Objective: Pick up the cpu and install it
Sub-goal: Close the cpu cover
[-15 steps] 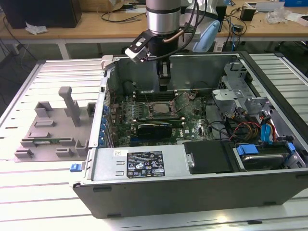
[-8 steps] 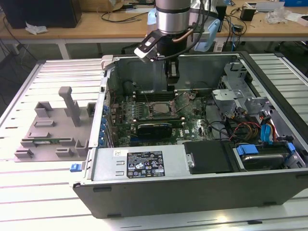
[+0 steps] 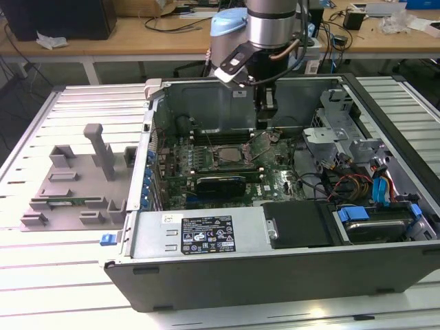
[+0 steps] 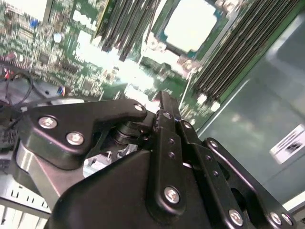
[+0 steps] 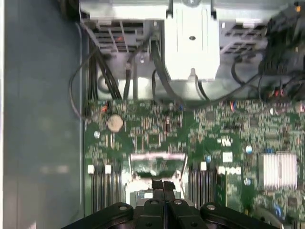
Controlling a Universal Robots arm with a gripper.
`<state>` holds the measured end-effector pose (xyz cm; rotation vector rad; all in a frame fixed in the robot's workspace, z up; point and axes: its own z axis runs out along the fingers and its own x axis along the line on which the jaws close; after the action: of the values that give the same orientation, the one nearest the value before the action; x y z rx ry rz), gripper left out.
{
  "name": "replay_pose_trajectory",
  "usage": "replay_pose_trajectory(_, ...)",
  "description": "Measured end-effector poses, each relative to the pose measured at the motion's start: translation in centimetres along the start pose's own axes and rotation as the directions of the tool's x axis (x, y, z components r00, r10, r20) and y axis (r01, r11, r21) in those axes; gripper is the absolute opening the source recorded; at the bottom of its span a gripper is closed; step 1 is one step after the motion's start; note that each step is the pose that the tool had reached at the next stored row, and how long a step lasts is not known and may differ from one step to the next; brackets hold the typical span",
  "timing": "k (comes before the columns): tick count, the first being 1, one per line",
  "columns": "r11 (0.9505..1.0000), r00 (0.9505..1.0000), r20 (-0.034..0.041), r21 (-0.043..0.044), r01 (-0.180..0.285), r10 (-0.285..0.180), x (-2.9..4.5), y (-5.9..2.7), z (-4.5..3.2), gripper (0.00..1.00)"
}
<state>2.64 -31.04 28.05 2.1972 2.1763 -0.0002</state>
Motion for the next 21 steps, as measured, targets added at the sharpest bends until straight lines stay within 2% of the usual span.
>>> replay_pose_trajectory(4,1.0000,1.0000,0.0000,0.0000,0.000,0.000,0.03,1.66,0.32,0.11)
replay_pose_trajectory(7,1.0000,1.0000,0.0000,0.0000,0.000,0.000,0.07,3.24,1.22,0.11)
replay_pose_trajectory(8,1.0000,1.0000,0.0000,0.0004,0.000,0.000,0.08,3.53,1.51,0.11)
replay_pose_trajectory(15,1.0000,1.0000,0.0000,0.0034,0.000,0.000,0.16,4.19,3.23,0.11)
replay_pose_trajectory(19,1.0000,1.0000,0.0001,0.0054,0.000,0.000,0.28,4.04,4.31,0.11)
replay_pose_trajectory(21,1.0000,1.0000,-0.0006,0.0054,0.000,0.000,0.30,3.78,4.41,0.11)
